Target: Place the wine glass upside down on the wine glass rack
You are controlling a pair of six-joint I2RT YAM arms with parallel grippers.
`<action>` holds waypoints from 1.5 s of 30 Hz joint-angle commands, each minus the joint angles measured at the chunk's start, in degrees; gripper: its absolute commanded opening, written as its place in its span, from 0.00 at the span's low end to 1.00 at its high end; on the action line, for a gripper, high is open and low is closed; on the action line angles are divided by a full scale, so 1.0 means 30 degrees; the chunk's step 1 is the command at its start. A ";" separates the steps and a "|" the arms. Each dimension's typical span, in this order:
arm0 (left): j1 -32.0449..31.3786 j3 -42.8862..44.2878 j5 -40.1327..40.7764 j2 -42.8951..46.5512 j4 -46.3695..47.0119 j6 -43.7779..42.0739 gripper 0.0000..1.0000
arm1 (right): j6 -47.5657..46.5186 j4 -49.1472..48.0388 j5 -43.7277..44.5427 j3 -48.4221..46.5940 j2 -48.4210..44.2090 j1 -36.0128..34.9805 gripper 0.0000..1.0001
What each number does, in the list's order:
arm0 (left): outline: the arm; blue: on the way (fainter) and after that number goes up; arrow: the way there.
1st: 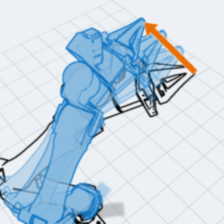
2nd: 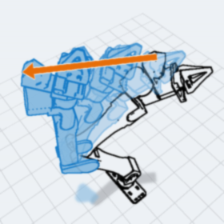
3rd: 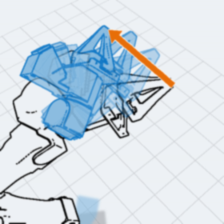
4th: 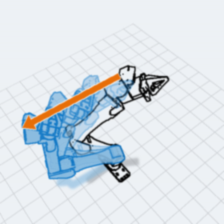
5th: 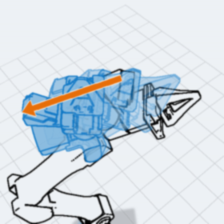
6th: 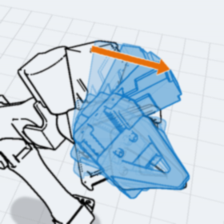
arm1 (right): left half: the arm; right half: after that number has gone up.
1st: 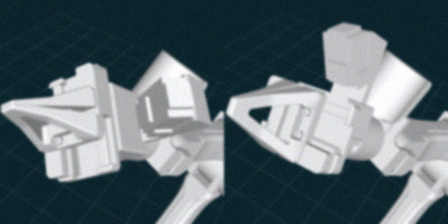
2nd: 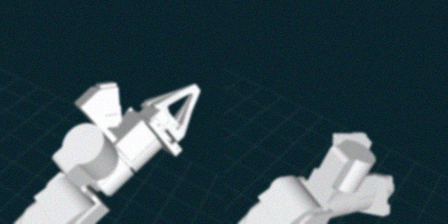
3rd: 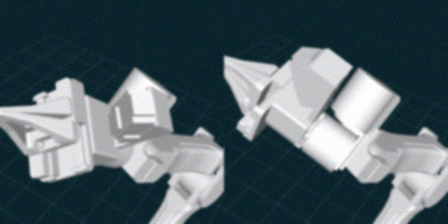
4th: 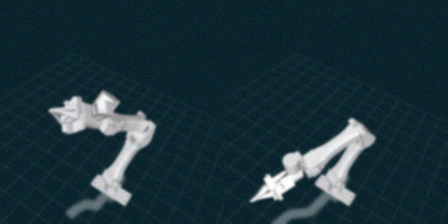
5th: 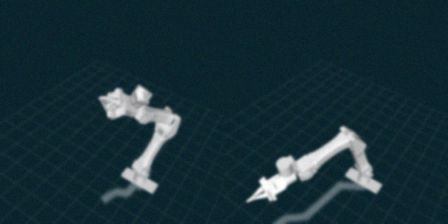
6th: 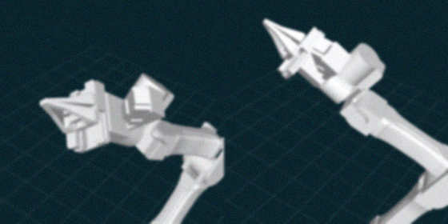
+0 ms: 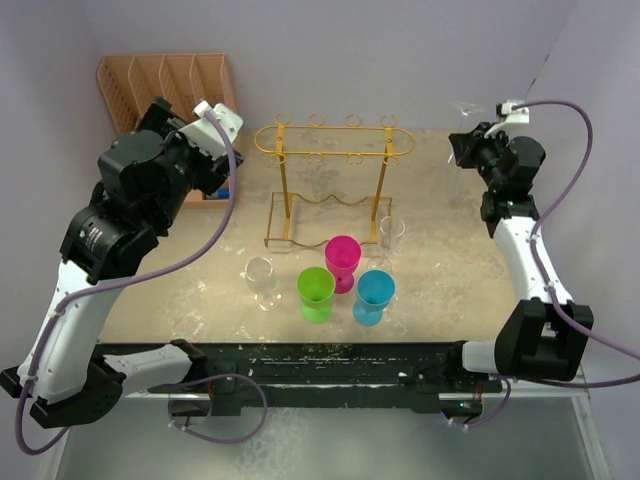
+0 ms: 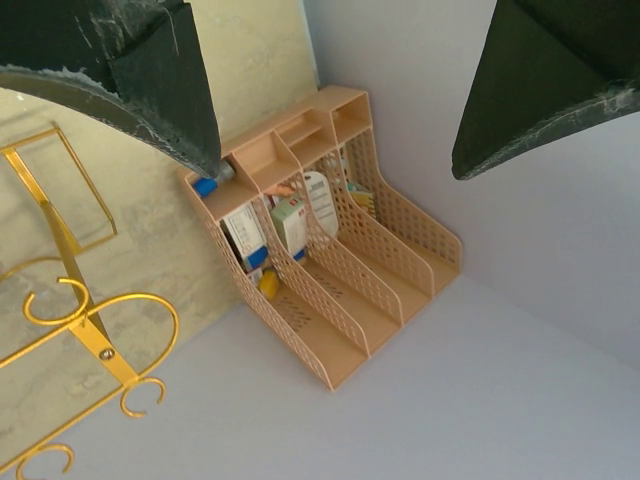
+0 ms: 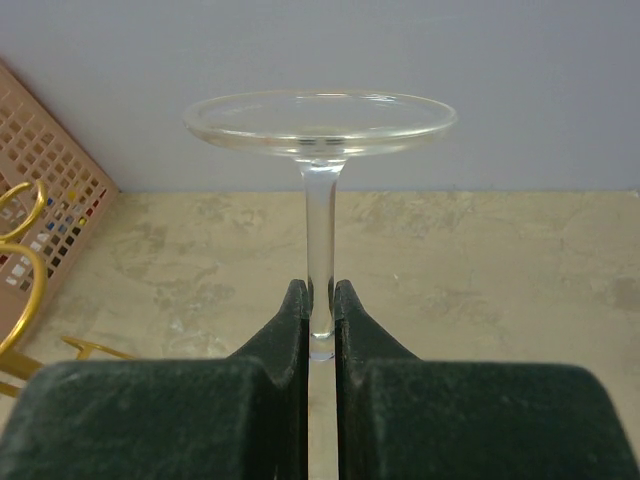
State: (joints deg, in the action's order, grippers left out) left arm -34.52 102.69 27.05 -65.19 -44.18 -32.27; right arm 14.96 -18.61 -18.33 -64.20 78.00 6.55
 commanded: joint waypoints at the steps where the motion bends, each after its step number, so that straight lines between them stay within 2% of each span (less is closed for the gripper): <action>1: 0.0648 -0.0612 -0.0775 -0.0151 -0.0317 0.1673 1.00 | -0.0734 -0.3705 0.0132 0.1174 -0.1421 0.0043 0.00; 3: 0.0954 -0.0764 -0.1006 -0.0237 -0.0440 0.2045 1.00 | 0.1378 -0.4115 0.1230 0.1529 -0.1342 0.0043 0.00; 6: 0.1281 -0.0984 -0.1165 -0.0296 -0.0420 0.2270 1.00 | 0.2207 -0.3831 0.1864 0.1324 -0.1240 0.0045 0.00; 10: 0.1580 -0.1115 -0.1118 -0.0160 -0.0404 0.2236 1.00 | -0.0385 -0.1523 0.0837 -0.0264 -0.0815 0.0045 0.00; 12: 0.1711 -0.1275 -0.1095 -0.0063 -0.0418 0.2167 1.00 | -0.0129 -0.0396 0.2648 -0.0769 -0.0908 0.0045 0.00; 14: 0.1845 -0.1502 -0.1081 0.0059 -0.0419 0.2054 0.99 | 0.0787 0.0457 0.2629 -0.1343 -0.0872 0.0045 0.00; 16: 0.1988 -0.1803 -0.1081 0.0199 -0.0368 0.1998 0.98 | -0.0068 0.1319 0.2459 -0.1998 -0.0755 0.0045 0.00; 20: 0.2307 -0.2116 -0.1394 0.0371 -0.0571 0.2107 0.98 | -0.1970 -0.0716 -0.0783 -0.0648 -0.1239 0.0045 0.00; 27: 0.3265 -0.1083 -0.3699 0.0466 -0.2607 0.3286 0.92 | -0.2944 -0.5564 -0.3258 0.0479 -0.0313 0.0075 0.00; 31: 0.3594 -0.1289 -0.3877 0.0813 -0.2580 0.3324 0.89 | -0.1782 -0.9063 -0.4055 0.0644 0.1246 0.0074 0.00; 36: 0.3760 -0.1511 -0.3678 0.1200 -0.2516 0.3002 0.92 | -0.0037 -1.6102 -0.9282 0.0828 0.4311 0.0103 0.00; 40: 0.3881 -0.1762 -0.3826 0.1416 -0.2560 0.2801 0.94 | 0.0612 -1.4797 -0.8489 -0.0784 0.5859 -0.0341 0.00; 43: 0.4045 -0.2111 -0.3703 0.1510 -0.2477 0.2752 1.00 | 0.1769 -1.4300 -0.7873 -0.1754 0.6547 -0.0366 0.00; 45: 0.4175 -0.2209 -0.3784 0.1557 -0.2469 0.2829 1.00 | 0.1110 -1.4819 -0.8461 -0.2047 0.6747 -0.0366 0.00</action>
State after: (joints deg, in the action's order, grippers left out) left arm -22.96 96.73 16.27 -61.14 -52.45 -24.21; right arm 16.51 -55.11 -41.54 -64.62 99.70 5.80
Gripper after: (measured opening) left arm 0.989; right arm 0.053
